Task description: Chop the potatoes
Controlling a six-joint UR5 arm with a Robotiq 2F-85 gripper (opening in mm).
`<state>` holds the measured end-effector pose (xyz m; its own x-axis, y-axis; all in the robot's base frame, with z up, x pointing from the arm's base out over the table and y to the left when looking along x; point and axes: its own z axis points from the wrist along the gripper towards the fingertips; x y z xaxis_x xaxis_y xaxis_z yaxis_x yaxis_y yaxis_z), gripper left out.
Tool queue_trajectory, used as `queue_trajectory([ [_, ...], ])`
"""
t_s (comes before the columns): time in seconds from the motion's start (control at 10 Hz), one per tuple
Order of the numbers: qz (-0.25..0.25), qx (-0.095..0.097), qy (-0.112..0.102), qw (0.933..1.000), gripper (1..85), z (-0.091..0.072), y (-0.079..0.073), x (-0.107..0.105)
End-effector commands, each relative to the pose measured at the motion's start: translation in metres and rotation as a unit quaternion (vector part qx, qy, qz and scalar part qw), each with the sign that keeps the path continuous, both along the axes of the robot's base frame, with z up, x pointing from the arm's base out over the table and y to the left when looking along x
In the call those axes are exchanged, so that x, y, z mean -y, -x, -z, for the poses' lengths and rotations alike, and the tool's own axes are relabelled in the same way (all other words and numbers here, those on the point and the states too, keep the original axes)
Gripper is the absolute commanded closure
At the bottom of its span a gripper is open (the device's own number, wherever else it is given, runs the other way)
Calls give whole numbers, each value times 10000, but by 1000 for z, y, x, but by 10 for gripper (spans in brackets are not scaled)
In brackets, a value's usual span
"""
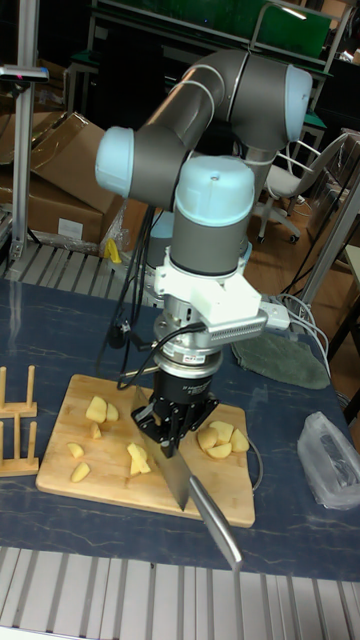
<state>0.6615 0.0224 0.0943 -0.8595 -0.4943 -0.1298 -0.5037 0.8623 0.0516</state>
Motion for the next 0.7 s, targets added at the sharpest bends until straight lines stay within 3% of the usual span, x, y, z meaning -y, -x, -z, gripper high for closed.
queue_trajectory([
  [0.0,-58,126,-22,9999,847,8,-7,6],
  [0.6,-51,48,-54,10000,847,0,-1,4],
])
